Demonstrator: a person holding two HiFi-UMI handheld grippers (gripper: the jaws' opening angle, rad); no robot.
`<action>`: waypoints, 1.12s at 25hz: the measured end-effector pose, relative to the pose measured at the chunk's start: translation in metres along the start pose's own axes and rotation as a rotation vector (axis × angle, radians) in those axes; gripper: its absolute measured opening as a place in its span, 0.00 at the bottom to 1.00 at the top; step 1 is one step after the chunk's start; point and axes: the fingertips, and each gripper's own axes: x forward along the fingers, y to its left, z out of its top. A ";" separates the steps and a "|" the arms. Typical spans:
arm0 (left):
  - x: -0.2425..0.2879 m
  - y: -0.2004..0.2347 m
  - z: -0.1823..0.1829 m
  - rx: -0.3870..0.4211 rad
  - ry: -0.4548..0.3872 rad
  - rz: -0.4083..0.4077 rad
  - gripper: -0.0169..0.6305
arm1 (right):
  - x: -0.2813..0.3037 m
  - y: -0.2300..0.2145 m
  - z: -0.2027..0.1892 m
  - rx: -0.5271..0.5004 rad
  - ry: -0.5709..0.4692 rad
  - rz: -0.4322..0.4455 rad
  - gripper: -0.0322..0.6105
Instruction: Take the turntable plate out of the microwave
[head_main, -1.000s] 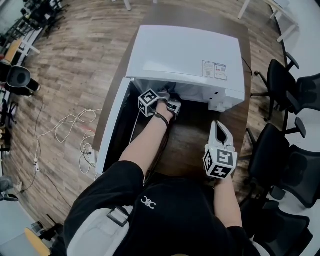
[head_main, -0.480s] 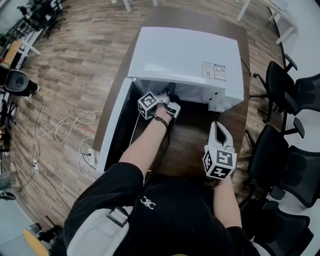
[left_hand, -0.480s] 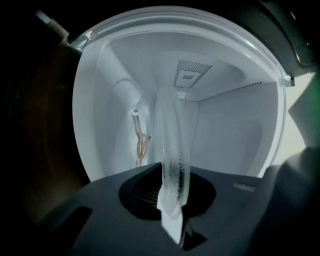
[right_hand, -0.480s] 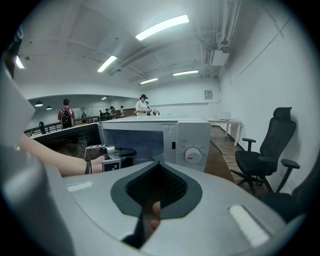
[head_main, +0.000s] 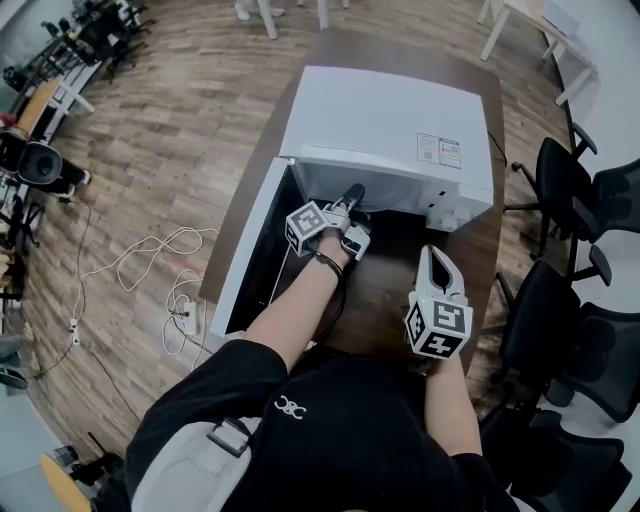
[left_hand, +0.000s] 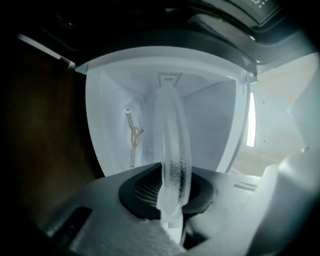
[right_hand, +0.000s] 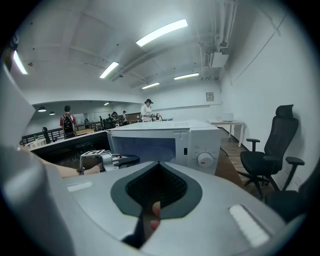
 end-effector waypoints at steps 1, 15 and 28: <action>-0.006 -0.001 -0.002 -0.001 0.007 0.002 0.08 | -0.002 0.004 0.002 0.006 -0.005 0.004 0.06; -0.105 -0.008 -0.063 -0.018 0.198 0.023 0.08 | -0.030 0.025 0.009 0.103 -0.074 -0.012 0.06; -0.124 -0.049 -0.113 0.042 0.449 -0.137 0.08 | -0.045 -0.002 0.010 0.095 -0.106 -0.160 0.06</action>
